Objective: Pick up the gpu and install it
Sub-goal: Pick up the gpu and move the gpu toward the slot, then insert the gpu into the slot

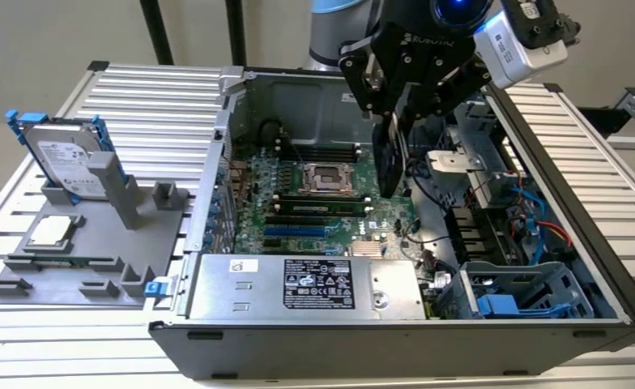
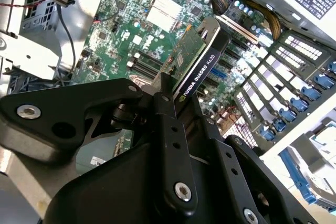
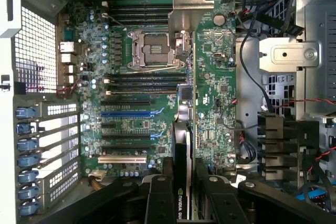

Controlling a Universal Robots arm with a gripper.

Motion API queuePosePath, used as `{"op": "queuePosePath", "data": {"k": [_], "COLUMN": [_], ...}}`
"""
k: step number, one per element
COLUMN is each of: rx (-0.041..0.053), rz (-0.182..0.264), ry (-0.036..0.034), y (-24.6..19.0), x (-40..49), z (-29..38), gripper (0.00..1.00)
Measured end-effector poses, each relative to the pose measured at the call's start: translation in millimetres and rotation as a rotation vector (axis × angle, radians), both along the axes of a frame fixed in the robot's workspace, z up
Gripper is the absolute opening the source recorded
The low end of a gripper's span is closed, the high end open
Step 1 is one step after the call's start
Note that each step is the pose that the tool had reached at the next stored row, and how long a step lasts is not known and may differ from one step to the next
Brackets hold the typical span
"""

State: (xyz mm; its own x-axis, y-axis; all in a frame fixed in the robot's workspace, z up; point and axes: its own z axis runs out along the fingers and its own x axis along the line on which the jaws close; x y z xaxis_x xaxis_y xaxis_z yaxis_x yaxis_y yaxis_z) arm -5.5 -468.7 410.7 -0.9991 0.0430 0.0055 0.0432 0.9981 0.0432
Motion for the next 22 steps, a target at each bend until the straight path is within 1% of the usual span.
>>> {"op": "queuePosePath", "data": {"k": [12, 22], "rx": [0.0001, 0.0001], "rz": [0.002, 0.038], "ry": [-0.0001, -0.0001], "y": [0.0, 0.0], "x": [0.4, 0.4], "z": [0.0, -0.1], "gripper": [0.00, 0.00]}}
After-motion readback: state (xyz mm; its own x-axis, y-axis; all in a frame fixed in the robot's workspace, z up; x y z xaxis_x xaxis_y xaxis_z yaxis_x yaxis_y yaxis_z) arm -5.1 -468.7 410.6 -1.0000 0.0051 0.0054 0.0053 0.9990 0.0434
